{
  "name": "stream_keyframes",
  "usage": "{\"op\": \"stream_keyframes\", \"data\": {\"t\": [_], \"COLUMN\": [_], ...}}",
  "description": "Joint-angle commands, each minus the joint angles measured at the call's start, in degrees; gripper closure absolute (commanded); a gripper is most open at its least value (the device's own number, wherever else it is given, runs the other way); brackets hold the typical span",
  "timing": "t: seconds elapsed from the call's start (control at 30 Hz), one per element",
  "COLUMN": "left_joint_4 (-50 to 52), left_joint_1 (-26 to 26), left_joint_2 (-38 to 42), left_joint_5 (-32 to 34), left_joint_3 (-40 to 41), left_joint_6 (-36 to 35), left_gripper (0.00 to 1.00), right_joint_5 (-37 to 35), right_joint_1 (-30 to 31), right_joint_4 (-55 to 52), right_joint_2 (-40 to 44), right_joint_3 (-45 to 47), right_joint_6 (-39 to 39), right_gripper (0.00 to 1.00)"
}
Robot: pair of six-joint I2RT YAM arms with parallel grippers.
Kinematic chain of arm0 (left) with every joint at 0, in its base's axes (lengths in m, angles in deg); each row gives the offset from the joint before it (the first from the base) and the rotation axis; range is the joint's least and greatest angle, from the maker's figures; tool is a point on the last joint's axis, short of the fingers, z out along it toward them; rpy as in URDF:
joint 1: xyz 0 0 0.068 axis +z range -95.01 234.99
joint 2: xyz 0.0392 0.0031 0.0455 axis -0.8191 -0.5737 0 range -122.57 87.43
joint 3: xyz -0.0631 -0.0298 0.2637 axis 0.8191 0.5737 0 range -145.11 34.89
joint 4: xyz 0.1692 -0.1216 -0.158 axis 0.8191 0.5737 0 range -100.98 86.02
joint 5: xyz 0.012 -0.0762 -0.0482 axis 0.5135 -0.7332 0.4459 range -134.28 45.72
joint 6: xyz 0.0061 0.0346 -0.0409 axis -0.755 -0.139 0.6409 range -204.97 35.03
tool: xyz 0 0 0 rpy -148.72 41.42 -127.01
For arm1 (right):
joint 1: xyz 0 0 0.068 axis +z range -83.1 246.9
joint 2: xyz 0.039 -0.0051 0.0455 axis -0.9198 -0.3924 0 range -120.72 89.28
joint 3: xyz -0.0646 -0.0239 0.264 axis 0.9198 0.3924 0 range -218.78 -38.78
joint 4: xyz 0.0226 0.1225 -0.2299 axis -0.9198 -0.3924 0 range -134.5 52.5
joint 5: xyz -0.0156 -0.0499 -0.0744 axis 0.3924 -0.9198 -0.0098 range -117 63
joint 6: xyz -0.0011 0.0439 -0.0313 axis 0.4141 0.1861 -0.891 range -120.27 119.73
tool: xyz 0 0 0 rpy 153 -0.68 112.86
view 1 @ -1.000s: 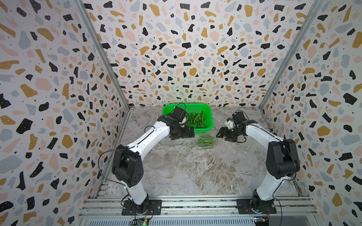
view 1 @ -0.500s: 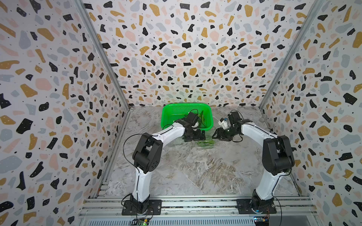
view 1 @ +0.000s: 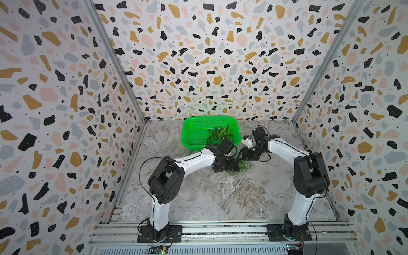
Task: Take small green peppers out of containers
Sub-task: Move the packing box to the center of the board.
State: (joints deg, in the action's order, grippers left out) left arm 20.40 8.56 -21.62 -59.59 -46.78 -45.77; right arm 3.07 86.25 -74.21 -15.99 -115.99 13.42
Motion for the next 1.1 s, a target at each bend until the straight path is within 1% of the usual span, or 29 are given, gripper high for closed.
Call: {"op": "stream_keyframes", "data": {"t": [0.0,0.1,0.23,0.3,0.33,0.37,0.43,0.53,0.67,0.77,0.83,0.93,1.0,1.07], "left_joint_4": [-2.0,-0.4,0.6,1.3,1.8,2.7,5.5,9.5,16.1,21.7,25.2,29.7,30.9,31.4], "left_joint_1": [-3.7,-6.4,-9.1,-10.5,-11.3,-11.8,-13.4,-14.9,-15.5,-15.5,-15.5,-15.5,-15.5,-15.4], "left_joint_2": [6.4,11.2,17.4,20.8,22.3,23.7,27.3,31.9,38.0,40.9,41.9,42.5,42.0,40.6], "left_joint_5": [0.2,2.1,3.3,3.7,3.8,3.9,5.5,6.2,7.3,8.1,8.6,11.7,13.7,14.7], "left_joint_3": [3.3,7.9,14.0,17.1,18.7,20.1,23.4,27.5,29.7,28.5,26.9,23.6,21.3,19.2], "left_joint_6": [3.2,5.1,8.5,10.3,10.5,12.8,14.7,17.2,18.6,18.5,18.1,16.3,14.5,13.2], "left_gripper": [0.01,0.01,0.01,0.01,0.01,0.01,0.01,0.01,0.01,0.01,0.01,0.01,0.01,0.01], "right_joint_5": [2.1,1.3,1.6,1.7,1.4,1.0,-0.1,-2.2,-4.9,-4.5,-3.2,-0.3,2.3,3.7], "right_joint_1": [4.2,7.5,11.8,15.1,16.9,18.5,21.4,23.1,21.6,18.3,15.4,10.8,8.0,6.2], "right_joint_4": [-3.8,-4.7,-3.6,-2.7,-2.6,-2.6,-2.8,-3.6,-7.5,-10.9,-12.1,-12.4,-10.7,-9.3], "right_joint_2": [5.6,8.7,12.1,12.8,12.6,12.1,10.6,8.7,7.8,8.5,10.4,15.6,19.5,21.7], "right_joint_3": [1.3,4.4,8.6,9.7,9.8,9.7,9.2,7.8,1.3,-3.4,-4.0,-0.7,4.4,9.3], "right_joint_6": [-1.3,-0.7,2.4,4.1,4.6,5.0,5.6,6.2,5.2,4.6,4.5,4.5,4.5,4.3], "right_gripper": [0.41,0.40,0.39,0.38,0.36,0.35,0.29,0.22,0.17,0.16,0.16,0.16,0.16,0.16]}}
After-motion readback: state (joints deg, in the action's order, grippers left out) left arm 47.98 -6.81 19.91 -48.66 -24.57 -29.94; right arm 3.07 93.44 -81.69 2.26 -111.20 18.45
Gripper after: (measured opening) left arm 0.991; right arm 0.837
